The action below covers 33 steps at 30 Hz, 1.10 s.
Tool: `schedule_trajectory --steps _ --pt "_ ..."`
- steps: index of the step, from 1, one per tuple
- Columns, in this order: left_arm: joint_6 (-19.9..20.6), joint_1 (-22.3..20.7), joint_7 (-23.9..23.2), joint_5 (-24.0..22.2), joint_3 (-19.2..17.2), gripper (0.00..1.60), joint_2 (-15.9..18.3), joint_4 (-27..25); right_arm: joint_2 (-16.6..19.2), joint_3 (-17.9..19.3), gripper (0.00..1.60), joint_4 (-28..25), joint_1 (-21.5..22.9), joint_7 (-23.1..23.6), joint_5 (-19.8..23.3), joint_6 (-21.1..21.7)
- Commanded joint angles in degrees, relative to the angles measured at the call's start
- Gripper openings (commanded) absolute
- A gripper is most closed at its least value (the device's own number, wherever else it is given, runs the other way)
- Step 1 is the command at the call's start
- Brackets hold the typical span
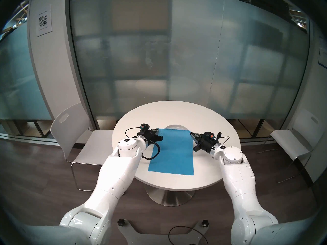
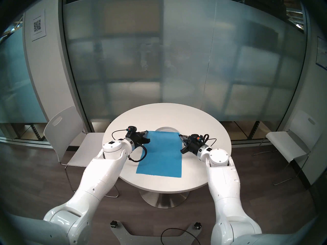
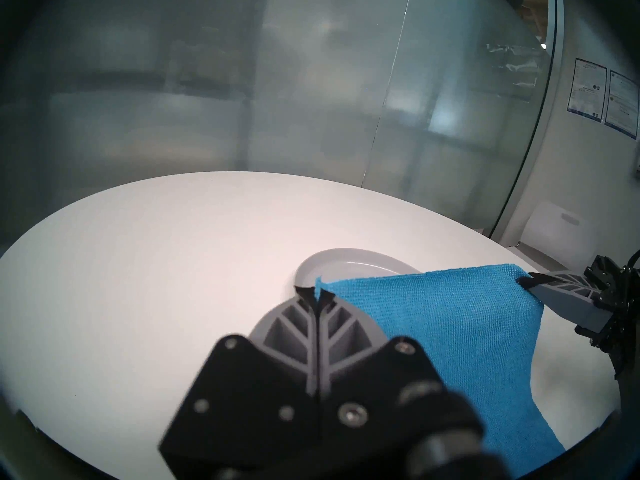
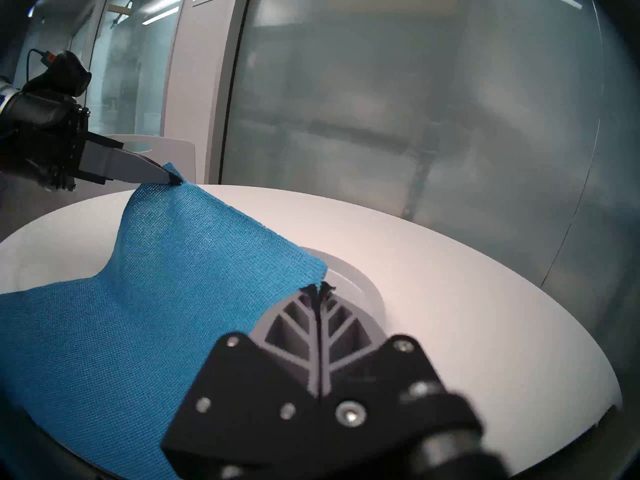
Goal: Fold the napkin in half twice and place it beside the plate
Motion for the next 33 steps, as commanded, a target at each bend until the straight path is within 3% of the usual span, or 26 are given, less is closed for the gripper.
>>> schedule_trajectory --steps 1,33 --pt "0.67 1.74 -0.23 0.05 0.08 0.00 0.65 -4.44 -0.44 0.11 0.00 -4.01 -1.20 0.52 0.43 0.65" --pt "5.04 10.40 -3.17 -0.53 0.68 0.00 3.59 -16.16 -1.54 1.42 0.00 -16.86 -9.98 3.67 0.08 4.88"
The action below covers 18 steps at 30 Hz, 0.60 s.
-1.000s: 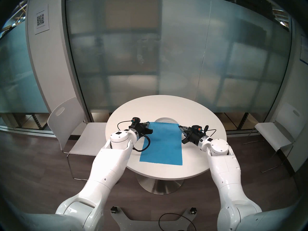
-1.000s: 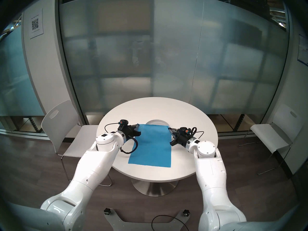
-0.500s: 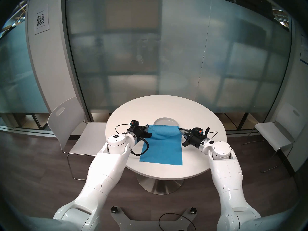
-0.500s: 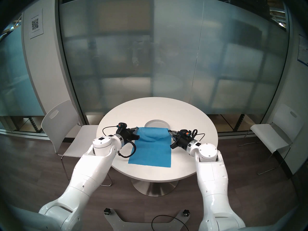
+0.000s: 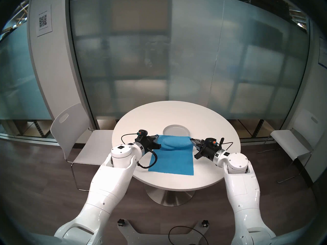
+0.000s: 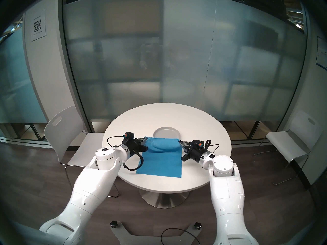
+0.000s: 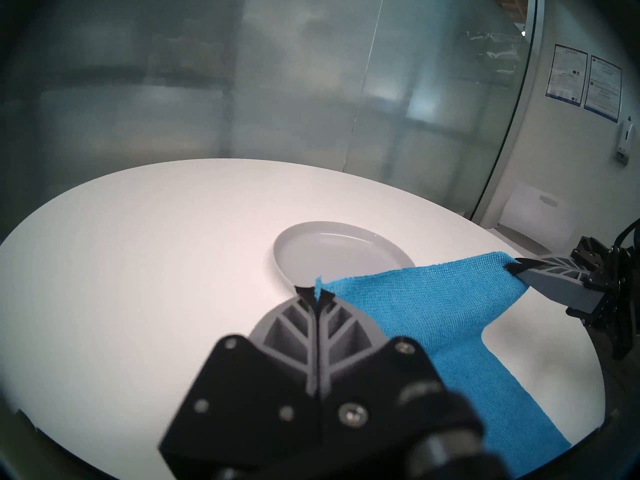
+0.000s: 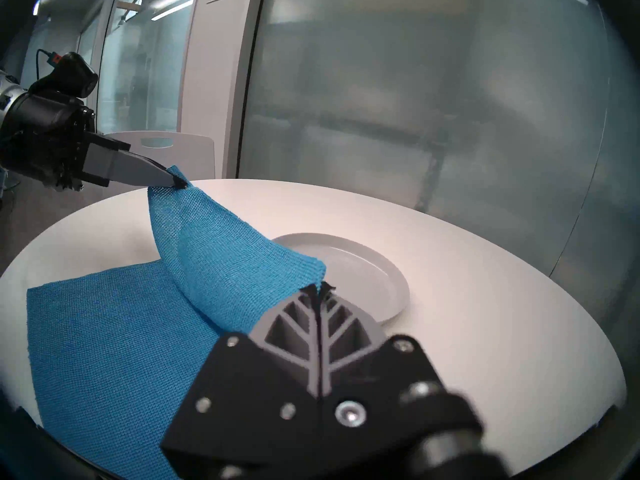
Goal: Fold the napkin in half twice and place it beside the plate
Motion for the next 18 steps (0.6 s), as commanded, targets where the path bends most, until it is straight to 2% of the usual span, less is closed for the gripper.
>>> schedule_trajectory --steps 1,18 --pt "0.46 1.78 -0.49 -0.22 0.31 0.00 0.33 -4.20 -0.37 0.06 0.00 -3.50 -0.73 -0.04 0.17 -0.08" --pt "1.39 4.20 -0.03 -0.38 -0.27 0.00 1.17 -6.85 -0.96 0.76 0.00 -8.75 -5.13 1.90 0.42 1.80"
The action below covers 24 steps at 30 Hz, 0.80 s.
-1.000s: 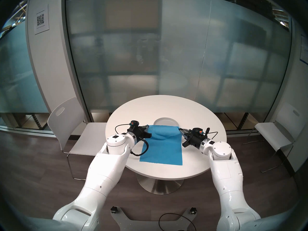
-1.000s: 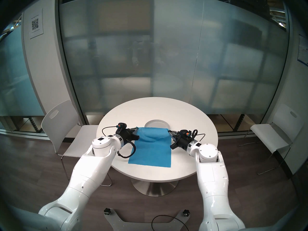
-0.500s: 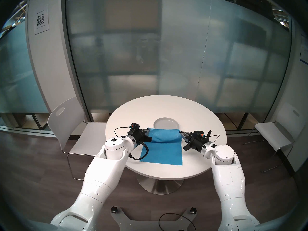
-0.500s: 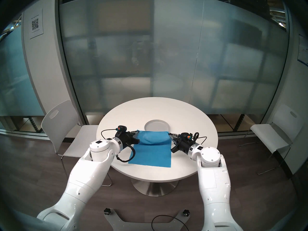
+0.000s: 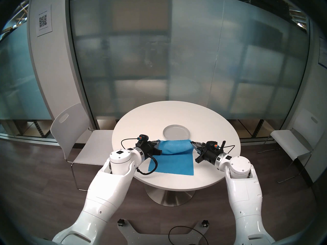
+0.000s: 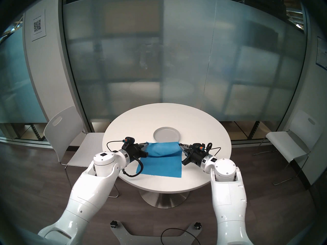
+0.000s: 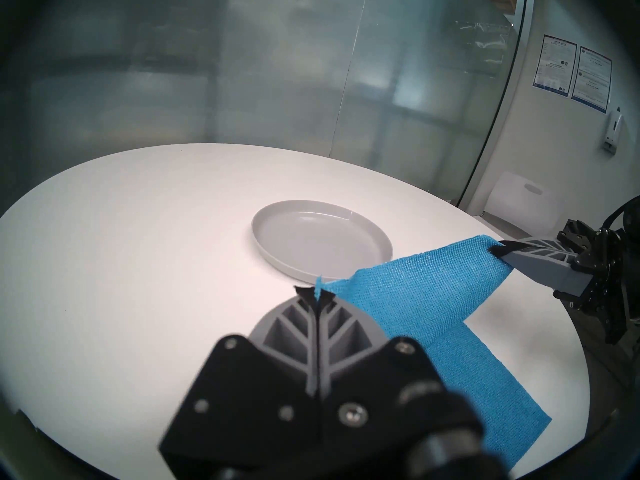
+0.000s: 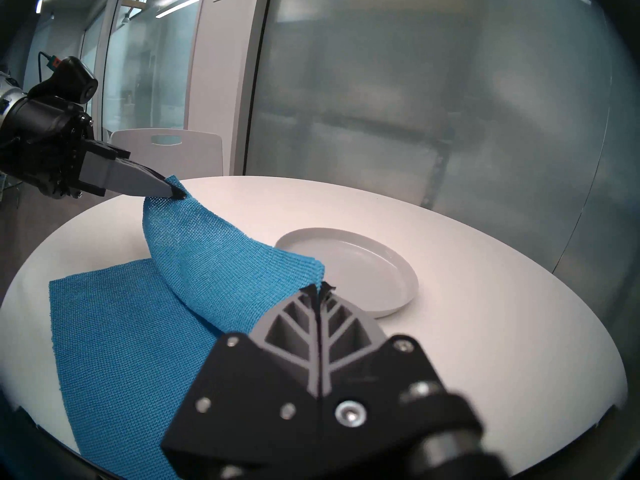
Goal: Fold the napkin in half twice and place it beside the plate
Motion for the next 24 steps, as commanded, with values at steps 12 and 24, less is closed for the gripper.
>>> schedule_trajectory --steps 12,24 --pt "-0.63 0.91 1.16 0.18 0.01 0.00 0.17 -1.22 -1.04 0.67 0.00 -4.64 -3.07 0.72 0.46 0.79" --pt "0.32 2.43 0.66 -0.66 0.19 0.00 0.80 -2.97 -1.70 0.70 0.00 -4.82 -4.20 1.13 0.30 1.26"
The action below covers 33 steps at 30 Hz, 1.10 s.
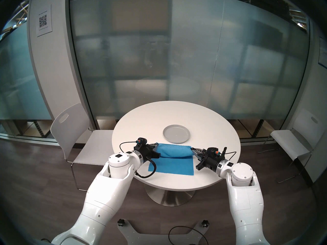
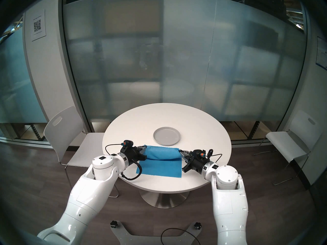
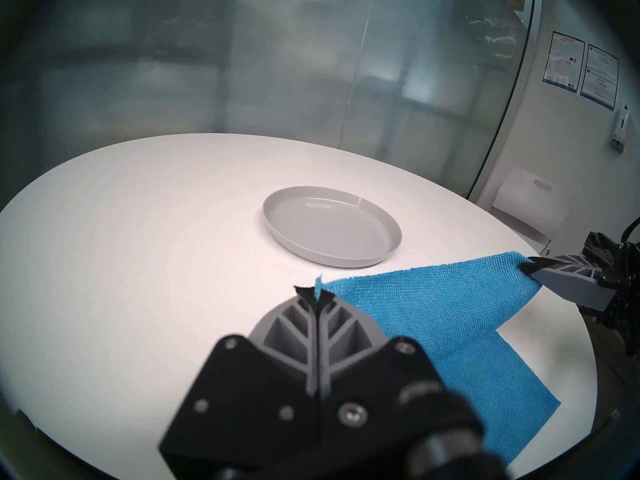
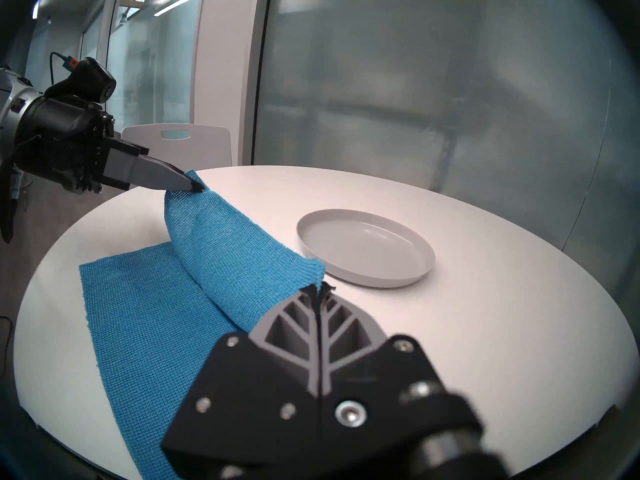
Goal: Fold the napkin in half twice and place it beside the plate
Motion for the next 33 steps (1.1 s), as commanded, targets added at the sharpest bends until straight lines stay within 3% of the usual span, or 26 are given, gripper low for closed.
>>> schedule_trajectory --steps 1,13,33 --pt "0.39 0.87 -0.45 -0.37 -0.16 0.00 0.37 -2.56 -0.59 -0.26 0.00 -1.33 0.42 -0.18 0.24 -0.09" --pt "2.10 4.27 -0.98 -1.22 -1.10 0.00 1.44 -5.84 -0.57 -0.42 0.00 -1.88 -0.52 0.25 -0.30 0.72" --pt "2.52 5.74 -1.16 -1.51 -1.91 0.00 1.49 -6.62 -0.67 0.16 0.00 -4.00 -3.29 1.13 -0.31 1.58"
